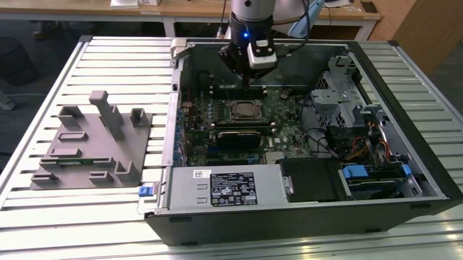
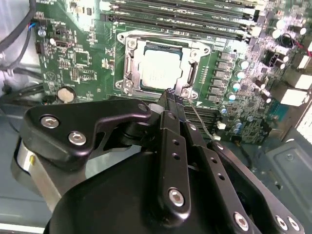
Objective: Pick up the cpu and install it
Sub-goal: 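Install the first cpu locking lever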
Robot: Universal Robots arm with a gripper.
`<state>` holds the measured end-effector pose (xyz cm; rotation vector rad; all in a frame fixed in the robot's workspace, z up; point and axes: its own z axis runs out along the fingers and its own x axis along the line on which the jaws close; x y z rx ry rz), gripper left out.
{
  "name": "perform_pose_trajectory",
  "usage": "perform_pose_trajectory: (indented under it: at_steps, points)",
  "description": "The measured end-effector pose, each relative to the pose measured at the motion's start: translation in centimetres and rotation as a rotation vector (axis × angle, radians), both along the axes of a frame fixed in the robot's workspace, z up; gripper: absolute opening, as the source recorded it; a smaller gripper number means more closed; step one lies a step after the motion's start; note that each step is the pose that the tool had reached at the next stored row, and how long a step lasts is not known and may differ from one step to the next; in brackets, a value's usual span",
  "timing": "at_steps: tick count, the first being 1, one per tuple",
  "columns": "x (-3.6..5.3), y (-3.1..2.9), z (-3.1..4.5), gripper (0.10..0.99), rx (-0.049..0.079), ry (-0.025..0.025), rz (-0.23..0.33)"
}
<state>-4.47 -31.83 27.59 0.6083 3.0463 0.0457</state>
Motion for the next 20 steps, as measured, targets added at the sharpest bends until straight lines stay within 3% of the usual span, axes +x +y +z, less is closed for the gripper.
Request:
perform_pose_trajectory:
  at_steps: [20]
  points:
    - [0.0, 0.0, -0.01, 0.106, 0.0, 0.0, 0.318]
